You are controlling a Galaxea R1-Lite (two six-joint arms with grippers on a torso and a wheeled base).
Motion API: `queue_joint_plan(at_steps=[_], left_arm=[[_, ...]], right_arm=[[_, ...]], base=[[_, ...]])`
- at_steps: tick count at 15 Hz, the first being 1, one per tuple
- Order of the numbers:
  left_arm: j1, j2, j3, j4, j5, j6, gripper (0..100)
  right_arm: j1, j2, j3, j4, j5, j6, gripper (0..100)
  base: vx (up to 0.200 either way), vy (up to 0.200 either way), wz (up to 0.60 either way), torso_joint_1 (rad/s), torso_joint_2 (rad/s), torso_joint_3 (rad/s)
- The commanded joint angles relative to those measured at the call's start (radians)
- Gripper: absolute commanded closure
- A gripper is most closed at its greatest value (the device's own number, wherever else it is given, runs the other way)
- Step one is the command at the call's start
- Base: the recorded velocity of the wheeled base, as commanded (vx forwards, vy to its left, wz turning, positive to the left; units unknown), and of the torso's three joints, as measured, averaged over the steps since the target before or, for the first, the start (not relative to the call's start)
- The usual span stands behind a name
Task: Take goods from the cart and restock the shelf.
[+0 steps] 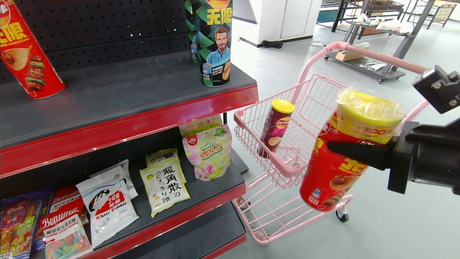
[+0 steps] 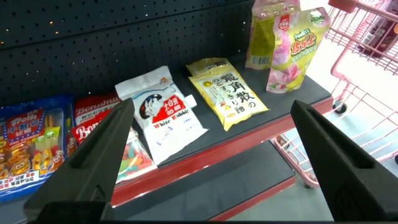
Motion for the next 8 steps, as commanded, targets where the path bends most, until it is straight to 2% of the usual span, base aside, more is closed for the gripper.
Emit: queue_joint_plan(at_steps=[1,4,8], left_arm=[[0.000,0.001,0.000,0.000,0.000,0.000,0],[0.000,0.001,0.000,0.000,-0.003,0.000,0],[0.000,0.001,0.000,0.000,-0.006,0.001,0]], right_arm=[[0.000,-0.016,0.002,0.003,0.001,-0.001,100],[0.000,-0.022,0.006,0.005,0.003,-0.001,100],[0.001,-0.028,0.001,0.003,0.003,-0.003,100]], base=[[0.000,0.000,0.00,0.000,0.00,0.000],[0.000,0.000,0.00,0.053,-0.23,-0.165],[0.000,0.000,0.00,0.133,-0.47,-0.344]])
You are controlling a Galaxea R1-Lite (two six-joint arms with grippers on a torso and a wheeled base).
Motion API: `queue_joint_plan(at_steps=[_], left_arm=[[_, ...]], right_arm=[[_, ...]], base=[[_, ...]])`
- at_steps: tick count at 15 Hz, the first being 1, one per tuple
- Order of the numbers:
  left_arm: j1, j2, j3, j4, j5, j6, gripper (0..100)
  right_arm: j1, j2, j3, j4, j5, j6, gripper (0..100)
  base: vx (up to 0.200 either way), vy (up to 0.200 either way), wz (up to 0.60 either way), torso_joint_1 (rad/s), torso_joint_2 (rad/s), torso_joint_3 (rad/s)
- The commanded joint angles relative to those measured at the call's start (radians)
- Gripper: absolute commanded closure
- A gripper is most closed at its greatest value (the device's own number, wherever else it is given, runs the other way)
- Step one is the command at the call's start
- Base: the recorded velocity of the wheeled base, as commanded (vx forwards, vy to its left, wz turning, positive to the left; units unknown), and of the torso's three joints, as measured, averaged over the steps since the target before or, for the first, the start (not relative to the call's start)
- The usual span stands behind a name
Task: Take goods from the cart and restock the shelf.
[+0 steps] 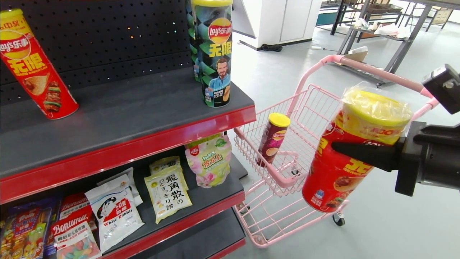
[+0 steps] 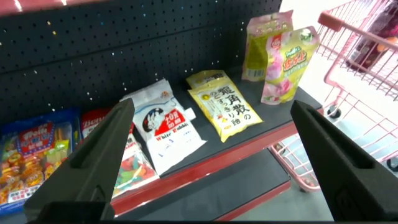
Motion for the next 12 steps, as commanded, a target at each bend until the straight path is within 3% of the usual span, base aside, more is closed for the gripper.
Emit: queue_joint_plan(at_steps=[1,11,12], left_arm=[[0.000,0.001,0.000,0.000,-0.002,0.000,0],[0.000,0.001,0.000,0.000,-0.002,-0.001,0],[0.000,0.001,0.000,0.000,-0.003,0.000,0]], right_arm=[[0.000,-0.011,-0.002,-0.001,0.000,0.000,100],[-0.003,-0.026,-0.010,0.001,-0.003,-0.028,100],[-0.004,-0.034,-0.007,0.001,-0.001,-0.029,100]], base=[[0.000,0.000,0.00,0.168,-0.52,-0.364],[0.000,0.000,0.00,0.198,-0.55,-0.360],[-0.200,0.000,0.00,0.124,-0.32,-0.188]])
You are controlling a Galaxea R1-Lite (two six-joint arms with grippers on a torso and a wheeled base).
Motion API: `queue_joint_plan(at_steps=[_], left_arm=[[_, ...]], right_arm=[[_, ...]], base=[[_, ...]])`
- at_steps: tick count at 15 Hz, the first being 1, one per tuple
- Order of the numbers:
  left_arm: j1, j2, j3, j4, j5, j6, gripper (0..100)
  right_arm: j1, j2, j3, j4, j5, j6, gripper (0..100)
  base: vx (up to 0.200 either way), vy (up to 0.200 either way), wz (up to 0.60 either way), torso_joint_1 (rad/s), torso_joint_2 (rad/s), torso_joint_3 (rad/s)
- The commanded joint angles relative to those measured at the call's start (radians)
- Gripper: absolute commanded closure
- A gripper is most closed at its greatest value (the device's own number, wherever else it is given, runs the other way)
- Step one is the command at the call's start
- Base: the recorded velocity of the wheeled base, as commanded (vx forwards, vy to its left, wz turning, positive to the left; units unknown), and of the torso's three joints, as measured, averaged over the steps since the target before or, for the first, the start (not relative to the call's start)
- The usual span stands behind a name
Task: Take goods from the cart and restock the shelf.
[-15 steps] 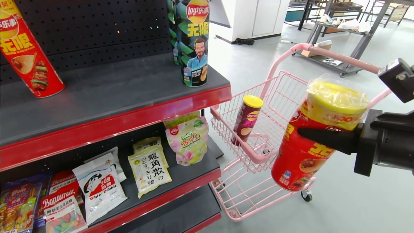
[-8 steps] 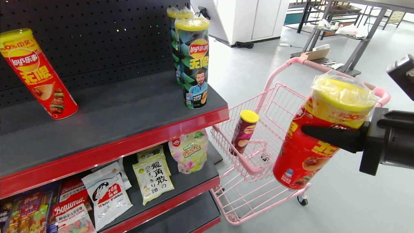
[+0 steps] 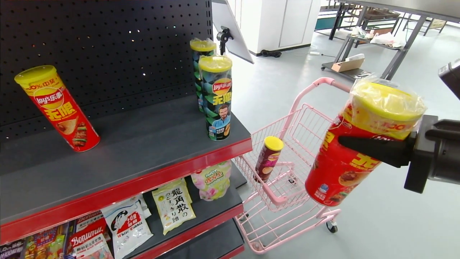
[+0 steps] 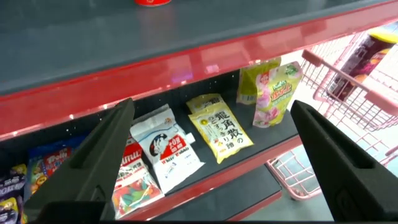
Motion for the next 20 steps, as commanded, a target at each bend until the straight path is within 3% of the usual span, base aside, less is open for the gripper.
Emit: queue_joint_plan(at_steps=[1,5,7,17,20], left_arm=[[0.000,0.001,0.000,0.000,-0.001,0.001,0],[0.000,0.001,0.000,0.000,0.000,-0.001,0],[0.000,0.001,0.000,0.000,0.000,-0.001,0],[0.000,0.001,0.000,0.000,0.000,-0.001,0],[0.000,0.001,0.000,0.000,0.000,0.001,0]], right_arm=[[-0.001,-0.009,0.003,0.001,0.002,0.000,100],[-0.002,-0.012,0.006,0.001,0.001,0.000,100],[-0.004,-0.012,0.007,0.001,-0.001,0.000,100],[-0.001,-0.012,0.010,-0.001,-0.015,-0.009,100],[-0.001,-0.011,0.015,-0.002,-0.018,-0.021,100]], base=[[-0.200,0.000,0.00,0.046,-0.10,-0.061],[-0.200,0.000,0.00,0.018,-0.02,-0.018],[0.000,0.000,0.00,0.000,0.00,0.000],[0.000,0.000,0.60,0.003,0.00,0.003],[0.000,0.000,0.00,0.000,0.00,0.000]])
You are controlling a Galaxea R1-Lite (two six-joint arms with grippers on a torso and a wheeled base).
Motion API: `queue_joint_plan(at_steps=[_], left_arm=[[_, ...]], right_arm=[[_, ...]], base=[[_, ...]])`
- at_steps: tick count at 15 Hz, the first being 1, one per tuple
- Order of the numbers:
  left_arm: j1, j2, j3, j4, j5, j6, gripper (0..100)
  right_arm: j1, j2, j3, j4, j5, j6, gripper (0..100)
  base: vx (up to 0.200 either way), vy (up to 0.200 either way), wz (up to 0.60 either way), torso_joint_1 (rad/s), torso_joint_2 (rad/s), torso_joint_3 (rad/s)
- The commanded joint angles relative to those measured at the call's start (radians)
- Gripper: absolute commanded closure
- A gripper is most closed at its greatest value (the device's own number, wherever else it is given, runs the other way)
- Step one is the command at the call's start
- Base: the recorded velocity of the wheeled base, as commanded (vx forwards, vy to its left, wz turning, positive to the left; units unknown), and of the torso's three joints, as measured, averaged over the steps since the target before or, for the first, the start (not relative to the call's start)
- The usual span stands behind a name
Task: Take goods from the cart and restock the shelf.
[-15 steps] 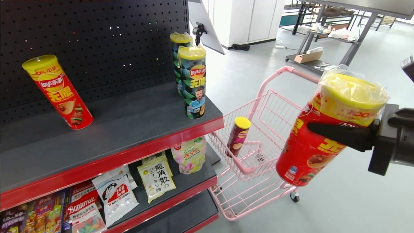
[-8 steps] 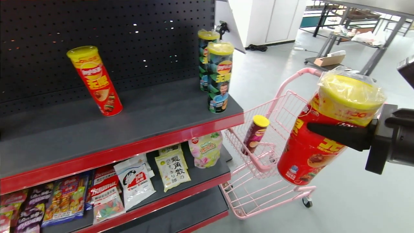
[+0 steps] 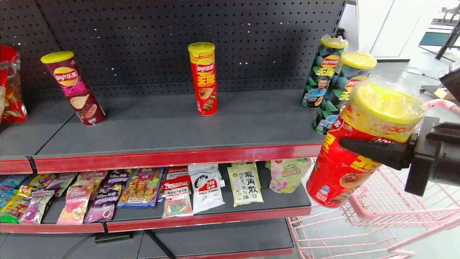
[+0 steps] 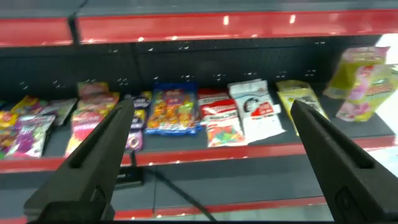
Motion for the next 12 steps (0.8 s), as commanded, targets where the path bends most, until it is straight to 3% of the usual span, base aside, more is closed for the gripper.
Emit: queue_joint_plan(at_steps=[1,10,12], left_arm=[[0.001,0.001,0.000,0.000,0.000,0.000,0],[0.001,0.001,0.000,0.000,0.001,0.011,0],[0.001,0.001,0.000,0.000,0.001,0.012,0]], right_arm=[[-0.003,-0.001,0.002,-0.002,0.001,-0.001,100],[-0.001,0.001,0.009,-0.010,0.001,0.000,100],[0.000,-0.001,0.016,-0.008,0.006,-0.001,100]], base=[[0.000,0.000,0.00,0.000,0.00,0.000],[0.000,0.200,0.00,-0.001,0.00,0.002],[0.000,0.000,0.00,0.000,0.00,0.000]])
